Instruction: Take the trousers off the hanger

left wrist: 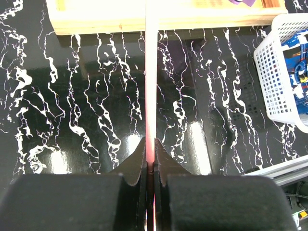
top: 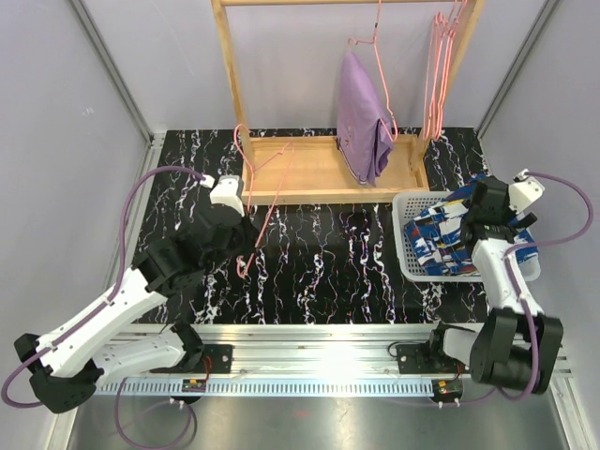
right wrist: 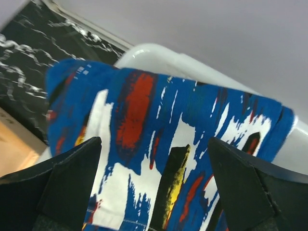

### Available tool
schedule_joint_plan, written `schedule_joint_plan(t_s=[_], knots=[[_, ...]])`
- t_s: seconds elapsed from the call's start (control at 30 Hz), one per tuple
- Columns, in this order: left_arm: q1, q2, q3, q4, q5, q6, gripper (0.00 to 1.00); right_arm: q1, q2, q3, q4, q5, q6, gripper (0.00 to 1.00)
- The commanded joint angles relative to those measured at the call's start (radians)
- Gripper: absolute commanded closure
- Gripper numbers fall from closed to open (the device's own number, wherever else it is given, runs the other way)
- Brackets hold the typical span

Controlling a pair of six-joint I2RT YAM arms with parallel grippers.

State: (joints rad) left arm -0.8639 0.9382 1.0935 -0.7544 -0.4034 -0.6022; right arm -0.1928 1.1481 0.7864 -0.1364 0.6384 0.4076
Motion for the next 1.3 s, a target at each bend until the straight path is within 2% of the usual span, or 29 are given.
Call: schedule_joint_plan(t_s=[0.0, 0.2, 0.33, 0.47, 0.6, 0.73, 0.87, 1.03, 1.27], knots=[[0.003, -0.036, 0.06, 0.027, 0.011, 0.028, 1.0, -0.008, 0.105, 0.002, 0.066, 0.072, 0.065, 0.01], [0.003, -0.064, 0.106, -0.003, 0.048, 0.085, 1.0, -0.051, 0.246, -0.058, 0.184, -0.077, 0.146, 0.01], [0.003, -0.091, 0.123, -0.017, 0.049, 0.108, 1.0, -0.123, 0.298, -0.079, 0.167, -0.207, 0.282, 0.01], [0.003, -0.093, 0.137, -0.017, 0.077, 0.119, 1.0, -0.134, 0.32, -0.066, 0.143, -0.187, 0.29, 0.01], [0.003, -0.073, 0.149, 0.0, 0.089, 0.136, 1.0, -0.137, 0.329, -0.001, 0.019, -0.164, 0.31, 0.0], [0.002, -0.059, 0.213, 0.0, 0.058, 0.153, 1.0, -0.223, 0.378, 0.002, 0.011, -0.365, 0.404, 0.01], [0.002, -0.026, 0.311, -0.048, -0.021, 0.179, 1.0, -0.235, 0.418, 0.053, -0.031, -0.352, 0.332, 0.02], [0.002, 0.033, 0.408, -0.082, -0.139, 0.208, 1.0, -0.234, 0.34, 0.057, -0.055, -0.391, 0.313, 0.02], [0.002, 0.12, 0.479, -0.048, -0.189, 0.252, 1.0, -0.215, 0.053, 0.174, -0.212, -0.315, 0.277, 0.01]])
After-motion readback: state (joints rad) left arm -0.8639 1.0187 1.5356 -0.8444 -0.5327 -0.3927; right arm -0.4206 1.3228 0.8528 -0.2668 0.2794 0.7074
